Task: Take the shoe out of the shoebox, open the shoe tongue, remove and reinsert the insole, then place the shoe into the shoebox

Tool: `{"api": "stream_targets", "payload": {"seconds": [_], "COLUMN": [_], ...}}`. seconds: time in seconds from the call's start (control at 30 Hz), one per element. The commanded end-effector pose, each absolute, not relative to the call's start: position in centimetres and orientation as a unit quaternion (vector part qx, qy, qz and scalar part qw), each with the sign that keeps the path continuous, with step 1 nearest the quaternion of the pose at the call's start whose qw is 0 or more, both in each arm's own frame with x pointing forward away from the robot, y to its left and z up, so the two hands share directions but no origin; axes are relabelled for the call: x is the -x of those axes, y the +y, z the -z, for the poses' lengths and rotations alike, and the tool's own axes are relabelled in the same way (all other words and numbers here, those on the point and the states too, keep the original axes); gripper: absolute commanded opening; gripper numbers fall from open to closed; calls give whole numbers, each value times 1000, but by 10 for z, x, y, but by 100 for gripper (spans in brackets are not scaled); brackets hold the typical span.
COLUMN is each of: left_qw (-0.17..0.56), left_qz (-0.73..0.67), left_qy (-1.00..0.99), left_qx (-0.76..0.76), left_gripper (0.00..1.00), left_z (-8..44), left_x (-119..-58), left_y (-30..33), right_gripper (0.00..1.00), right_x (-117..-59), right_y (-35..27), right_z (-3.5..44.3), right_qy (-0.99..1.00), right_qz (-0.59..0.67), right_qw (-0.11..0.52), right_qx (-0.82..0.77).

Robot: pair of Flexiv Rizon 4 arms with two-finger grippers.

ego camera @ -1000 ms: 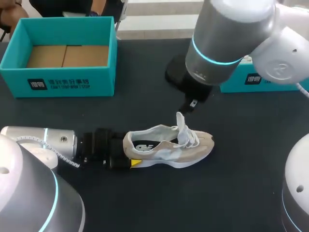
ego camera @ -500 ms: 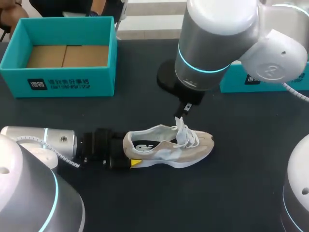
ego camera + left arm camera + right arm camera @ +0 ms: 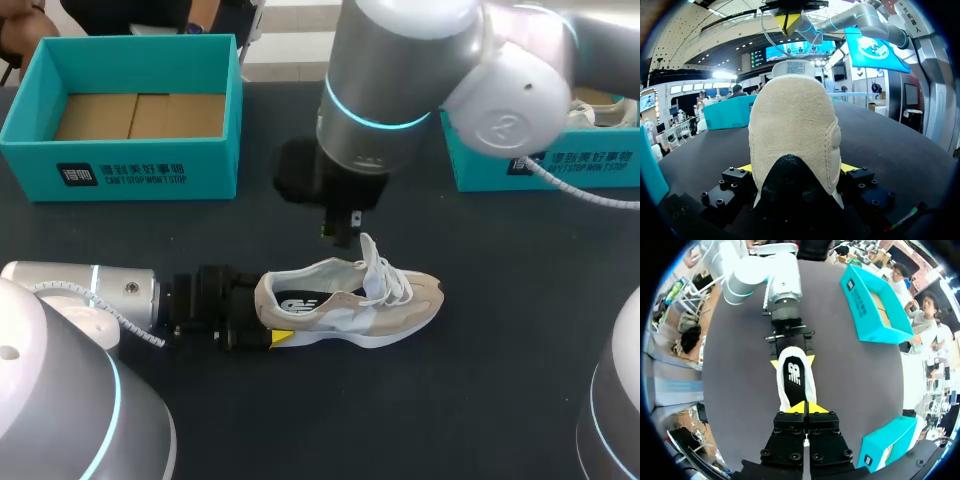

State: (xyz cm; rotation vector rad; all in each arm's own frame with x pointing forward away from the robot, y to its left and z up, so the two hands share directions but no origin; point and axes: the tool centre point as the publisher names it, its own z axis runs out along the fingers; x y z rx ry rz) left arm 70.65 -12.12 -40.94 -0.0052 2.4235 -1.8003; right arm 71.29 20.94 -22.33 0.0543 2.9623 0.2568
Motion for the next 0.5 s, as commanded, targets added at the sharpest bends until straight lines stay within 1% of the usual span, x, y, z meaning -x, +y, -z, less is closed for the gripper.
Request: {"api": "stream_targets", "payload": {"seconds": [0.03,0.1,0.13,0.17,0.27,0.5], "left_qw": [62,62,62,62,62,62], "left_qz": [594,594,594,594,594,594], "left_qy": [802,802,802,802,802,802], "left_qx": [2,2,2,2,2,2], "left_gripper": [0,0,0,0,0,0], "left_z": [409,409,409,409,409,409], "left_x": [-705,-705,-705,-705,-705,-705], "left_y": [-122,-122,-122,-122,-122,-122], "right_gripper": [0,0,0,0,0,0], "right_x": [-720,-719,-716,-715,-708,-707], "right_y": [238,242,250,251,255,255], "right_z": [247,250,261,263,286,288], "right_qy": [995,995,998,998,999,999], "right_qz": [-86,-83,-56,-53,-46,-45], "right_qw": [59,59,30,26,18,17], "right_qx": [-2,0,16,18,-19,-24]}}
